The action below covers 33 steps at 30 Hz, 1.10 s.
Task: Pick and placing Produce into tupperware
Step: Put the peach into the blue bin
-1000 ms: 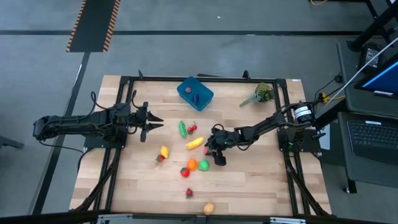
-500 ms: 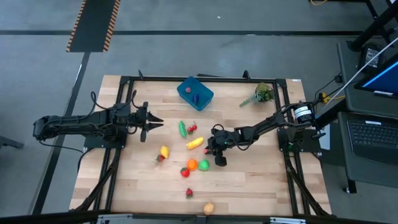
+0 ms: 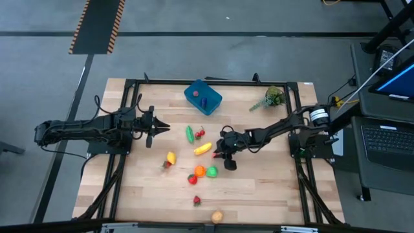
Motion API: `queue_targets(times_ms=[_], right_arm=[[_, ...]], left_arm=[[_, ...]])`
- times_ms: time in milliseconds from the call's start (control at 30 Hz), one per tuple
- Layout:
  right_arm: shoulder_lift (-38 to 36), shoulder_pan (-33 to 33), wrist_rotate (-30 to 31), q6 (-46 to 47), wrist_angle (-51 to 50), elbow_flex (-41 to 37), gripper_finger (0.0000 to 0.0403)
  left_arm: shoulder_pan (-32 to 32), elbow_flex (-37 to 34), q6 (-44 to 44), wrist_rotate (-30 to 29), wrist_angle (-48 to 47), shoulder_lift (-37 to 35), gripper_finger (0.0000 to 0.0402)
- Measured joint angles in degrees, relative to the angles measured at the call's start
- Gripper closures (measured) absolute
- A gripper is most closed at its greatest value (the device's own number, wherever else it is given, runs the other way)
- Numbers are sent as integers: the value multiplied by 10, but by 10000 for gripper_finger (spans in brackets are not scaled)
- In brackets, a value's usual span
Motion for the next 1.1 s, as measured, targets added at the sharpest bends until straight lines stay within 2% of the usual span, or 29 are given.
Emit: queue_targets(times_ms=[167, 333, 667, 1100], right_arm=[[-54, -4, -2, -22, -50, 0, 321], [-131, -19, 3, -30, -141, 0, 321], [-275, -45, 103, -50, -324, 0, 322], [-394, -89, 104, -78, -447, 0, 330]], left_arm=[[0, 0, 0, 0, 0, 0, 356], [0, 0, 0, 0, 0, 0, 363], [0, 0, 0, 0, 0, 0, 377], [0, 0, 4, 0, 0, 0, 396]])
